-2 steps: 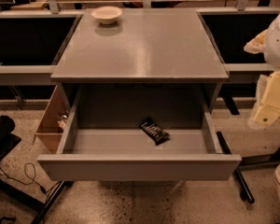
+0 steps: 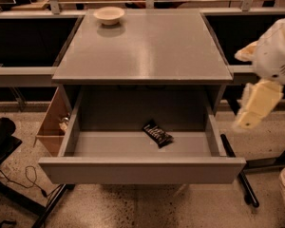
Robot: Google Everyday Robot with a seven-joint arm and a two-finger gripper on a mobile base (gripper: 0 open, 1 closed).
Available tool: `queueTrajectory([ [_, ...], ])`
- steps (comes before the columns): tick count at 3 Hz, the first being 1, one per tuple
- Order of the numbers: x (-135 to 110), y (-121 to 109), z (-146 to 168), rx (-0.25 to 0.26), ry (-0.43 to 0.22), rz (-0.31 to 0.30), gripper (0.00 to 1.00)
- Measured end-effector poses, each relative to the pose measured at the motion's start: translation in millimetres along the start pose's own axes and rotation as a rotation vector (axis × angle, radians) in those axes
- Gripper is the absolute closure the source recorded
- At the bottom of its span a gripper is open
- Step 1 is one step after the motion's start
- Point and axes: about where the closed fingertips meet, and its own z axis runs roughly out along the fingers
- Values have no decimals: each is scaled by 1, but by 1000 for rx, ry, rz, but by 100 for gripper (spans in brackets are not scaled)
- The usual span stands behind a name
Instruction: Pick rxbar chocolate from top drawer and place on counter
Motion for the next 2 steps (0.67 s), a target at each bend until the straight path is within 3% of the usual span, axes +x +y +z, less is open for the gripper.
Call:
queueTrajectory([
  [1,-21,-15,58,16,-43,61,0],
  [2,-38,-36,114,17,-27,160,0],
])
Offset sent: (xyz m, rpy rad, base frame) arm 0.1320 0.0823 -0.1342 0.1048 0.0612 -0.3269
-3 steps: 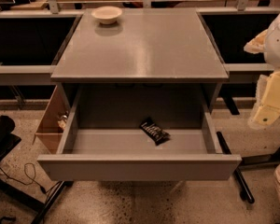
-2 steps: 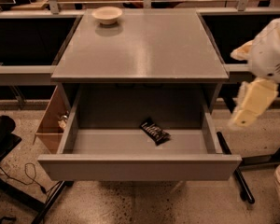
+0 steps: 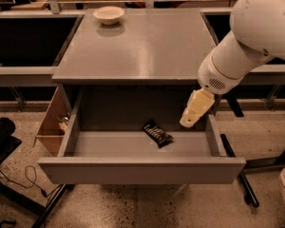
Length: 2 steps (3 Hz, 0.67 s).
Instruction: Pick rxbar chocolate from top drawer and place on counter
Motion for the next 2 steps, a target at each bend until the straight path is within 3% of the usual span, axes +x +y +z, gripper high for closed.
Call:
queueTrajectory([
  [1,-6,-8,49,-21,52,117,0],
  [2,-11,-6,91,-49,54,246,0],
])
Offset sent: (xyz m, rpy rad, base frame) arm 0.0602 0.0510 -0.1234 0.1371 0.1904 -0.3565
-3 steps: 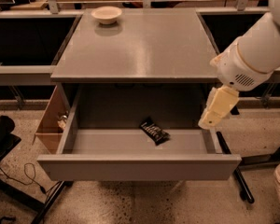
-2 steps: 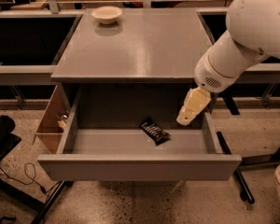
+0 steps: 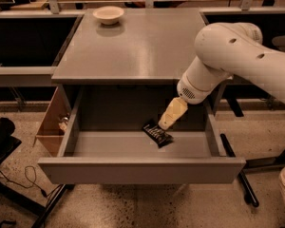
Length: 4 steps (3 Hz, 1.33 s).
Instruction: Pick rxbar chocolate from top drawer and place on counter
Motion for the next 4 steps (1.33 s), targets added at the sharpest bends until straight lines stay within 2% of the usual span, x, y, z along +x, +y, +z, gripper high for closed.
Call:
queueTrajectory([
  [1,-9,3,38,-21,-20,95,0],
  [2,-20,0,78,-1,-36,147,0],
  [3,-19,-7,112,42,-24,172,0],
  [4,-6,-8,139,65,7,197,0],
])
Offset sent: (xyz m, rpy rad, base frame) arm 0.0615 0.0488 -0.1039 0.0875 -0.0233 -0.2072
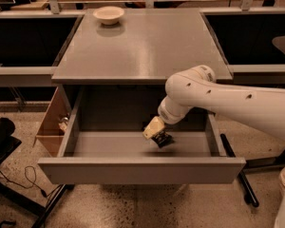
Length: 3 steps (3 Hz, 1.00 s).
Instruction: Pick rxbar chocolate from top drawer and place on counter
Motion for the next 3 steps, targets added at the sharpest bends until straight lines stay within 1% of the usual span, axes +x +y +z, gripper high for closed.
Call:
queueTrajectory([
  [1,2,6,24,-33,-5,17,0],
  [2,-10,22,47,-97,-13,0,16],
  [3,-19,37,64,-132,-7,-31,39],
])
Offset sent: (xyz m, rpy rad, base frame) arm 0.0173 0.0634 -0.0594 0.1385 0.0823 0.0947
